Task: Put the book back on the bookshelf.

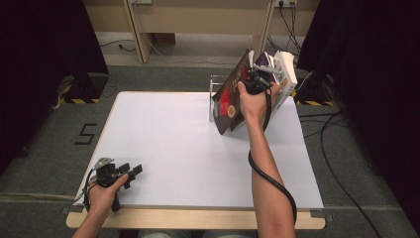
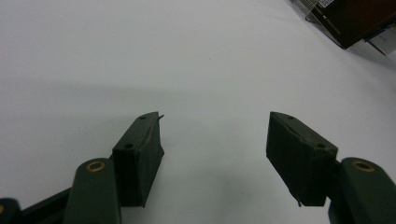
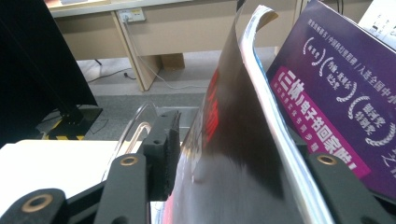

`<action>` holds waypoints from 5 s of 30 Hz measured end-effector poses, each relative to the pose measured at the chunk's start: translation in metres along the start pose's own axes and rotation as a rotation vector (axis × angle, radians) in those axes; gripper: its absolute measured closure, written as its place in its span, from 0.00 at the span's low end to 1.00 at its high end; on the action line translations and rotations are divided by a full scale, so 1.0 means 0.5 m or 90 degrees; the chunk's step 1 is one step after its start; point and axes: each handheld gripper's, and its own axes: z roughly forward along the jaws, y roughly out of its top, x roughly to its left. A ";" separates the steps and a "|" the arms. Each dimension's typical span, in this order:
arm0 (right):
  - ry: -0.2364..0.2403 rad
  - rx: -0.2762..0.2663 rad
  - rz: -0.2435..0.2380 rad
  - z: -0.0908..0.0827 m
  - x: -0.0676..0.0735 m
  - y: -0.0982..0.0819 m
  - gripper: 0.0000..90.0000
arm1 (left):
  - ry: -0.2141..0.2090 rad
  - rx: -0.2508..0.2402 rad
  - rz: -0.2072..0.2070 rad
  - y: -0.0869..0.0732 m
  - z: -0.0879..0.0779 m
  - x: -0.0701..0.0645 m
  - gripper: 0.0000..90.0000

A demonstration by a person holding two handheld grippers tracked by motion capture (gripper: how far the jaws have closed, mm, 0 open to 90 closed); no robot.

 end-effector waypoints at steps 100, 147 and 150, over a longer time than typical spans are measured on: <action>0.011 0.019 -0.001 -0.084 -0.041 -0.131 0.64 | 0.002 0.000 0.003 -0.002 0.001 -0.006 0.39; 0.010 -0.004 -0.028 -0.136 -0.039 -0.159 0.63 | 0.004 -0.001 0.003 -0.002 0.001 -0.007 0.39; 0.009 -0.008 -0.031 -0.141 -0.038 -0.158 0.63 | 0.004 -0.001 0.003 -0.002 0.001 -0.006 0.39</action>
